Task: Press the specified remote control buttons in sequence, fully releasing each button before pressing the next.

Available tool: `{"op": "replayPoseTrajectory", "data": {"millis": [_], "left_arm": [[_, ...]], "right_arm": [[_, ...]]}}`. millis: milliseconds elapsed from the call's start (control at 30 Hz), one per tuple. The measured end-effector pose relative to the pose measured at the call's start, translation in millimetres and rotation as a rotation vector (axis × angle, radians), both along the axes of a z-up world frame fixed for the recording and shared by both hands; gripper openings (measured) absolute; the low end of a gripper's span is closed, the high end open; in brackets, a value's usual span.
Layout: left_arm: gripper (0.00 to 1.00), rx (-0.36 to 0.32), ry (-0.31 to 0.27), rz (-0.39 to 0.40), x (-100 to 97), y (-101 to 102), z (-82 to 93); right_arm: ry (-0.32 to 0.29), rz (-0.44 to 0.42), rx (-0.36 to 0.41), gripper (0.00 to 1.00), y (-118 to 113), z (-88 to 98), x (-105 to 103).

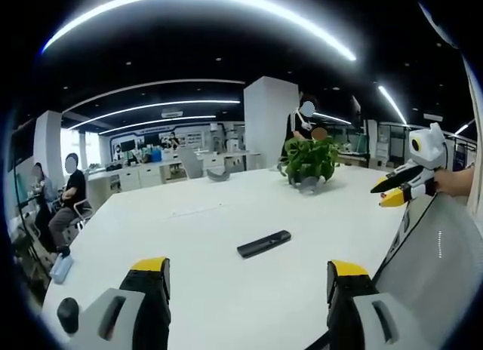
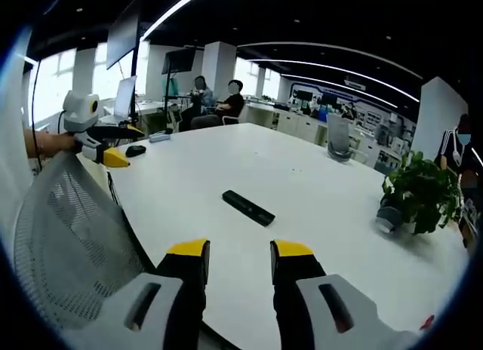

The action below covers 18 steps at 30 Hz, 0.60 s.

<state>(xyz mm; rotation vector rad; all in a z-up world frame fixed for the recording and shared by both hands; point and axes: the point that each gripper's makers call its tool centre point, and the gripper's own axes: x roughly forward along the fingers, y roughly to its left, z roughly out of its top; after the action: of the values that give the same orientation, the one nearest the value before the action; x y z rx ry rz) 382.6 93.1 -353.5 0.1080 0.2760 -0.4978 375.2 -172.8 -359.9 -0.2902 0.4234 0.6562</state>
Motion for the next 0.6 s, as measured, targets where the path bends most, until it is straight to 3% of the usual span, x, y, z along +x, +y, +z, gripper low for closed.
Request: {"op": "replayPoseTrajectory", "data": {"millis": [600], "left_arm": [[0.89, 0.009, 0.009, -0.002, 0.3, -1.2, -2.7]], "right_arm": [[-0.001, 0.005, -0.008, 0.33, -0.2, -0.7, 0.2]]}}
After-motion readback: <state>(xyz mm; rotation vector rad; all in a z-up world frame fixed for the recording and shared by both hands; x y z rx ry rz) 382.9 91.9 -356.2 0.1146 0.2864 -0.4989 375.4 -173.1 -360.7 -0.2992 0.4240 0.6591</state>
